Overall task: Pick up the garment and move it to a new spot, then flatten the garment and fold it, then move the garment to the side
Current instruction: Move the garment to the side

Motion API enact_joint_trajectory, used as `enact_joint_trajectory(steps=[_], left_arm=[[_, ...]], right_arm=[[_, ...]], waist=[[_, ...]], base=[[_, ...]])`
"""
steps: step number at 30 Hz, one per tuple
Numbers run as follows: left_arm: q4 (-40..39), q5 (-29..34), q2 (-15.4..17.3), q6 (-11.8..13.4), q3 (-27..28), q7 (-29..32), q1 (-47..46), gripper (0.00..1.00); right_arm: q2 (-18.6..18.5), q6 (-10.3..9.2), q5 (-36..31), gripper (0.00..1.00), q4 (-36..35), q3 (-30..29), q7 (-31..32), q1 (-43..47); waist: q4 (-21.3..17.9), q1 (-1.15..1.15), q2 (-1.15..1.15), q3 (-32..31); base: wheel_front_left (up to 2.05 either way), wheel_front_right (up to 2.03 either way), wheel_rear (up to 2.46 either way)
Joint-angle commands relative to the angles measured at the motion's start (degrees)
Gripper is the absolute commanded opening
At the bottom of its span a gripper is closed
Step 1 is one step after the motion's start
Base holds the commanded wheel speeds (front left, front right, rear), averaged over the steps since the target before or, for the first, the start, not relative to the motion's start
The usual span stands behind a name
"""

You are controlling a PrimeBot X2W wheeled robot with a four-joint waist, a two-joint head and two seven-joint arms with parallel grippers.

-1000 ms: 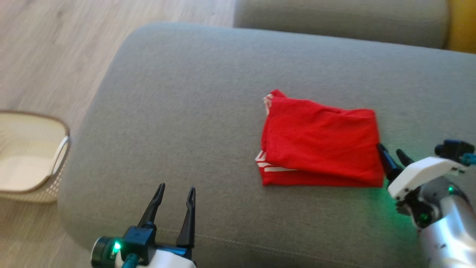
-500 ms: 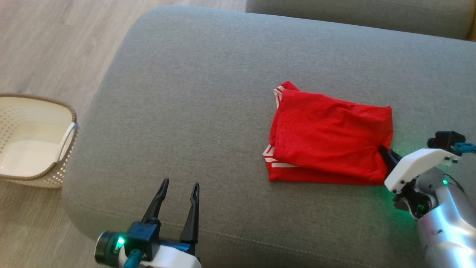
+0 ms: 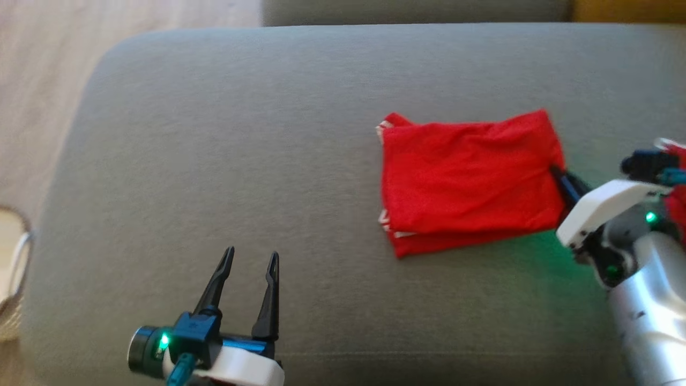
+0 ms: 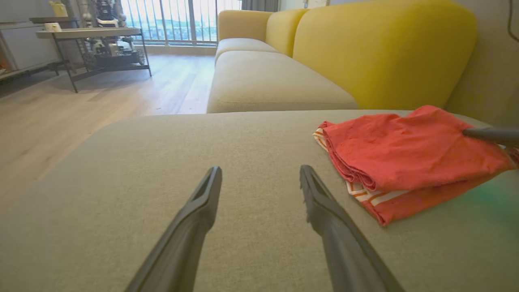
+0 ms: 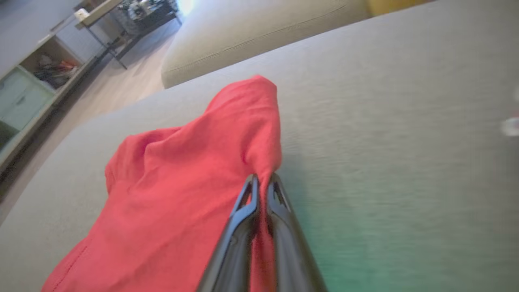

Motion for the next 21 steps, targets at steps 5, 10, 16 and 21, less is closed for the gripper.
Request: enact_joint_trajectory(steps=[5,10,16,21], left_arm=[[-2.09,-0.02,-0.50,-0.54,2.49,-0.61,-3.35,1.00],[-2.12,0.99,-0.08,-1.47,3.56,-0.61,-4.67,1.00],[-2.03,1.44,0.19,-1.83,4.85,-0.61,-5.42,1.00],[-1.73,2.05,0.71,-2.44,5.39,-0.61,-6.42,1.00]], right_arm=[[-4.28,-0.02,-2.41,0.00,-8.69,0.53,2.58,-2.81],[-8.46,-0.02,-4.79,0.00,-16.93,-2.41,7.07,-2.14],[-9.89,-0.02,-8.56,0.00,-23.10,-7.23,10.97,-1.71],[-10.05,-0.02,-11.01,0.00,-25.71,-11.67,13.20,-2.40]], waist=[[-9.57,0.00,0.00,0.77],[-14.05,0.00,0.00,2.11],[-16.46,0.00,0.00,3.43],[-16.91,0.00,0.00,4.19]], base=[[0.00,0.00,0.00],[0.00,0.00,0.00],[0.00,0.00,0.00],[0.00,0.00,0.00]])
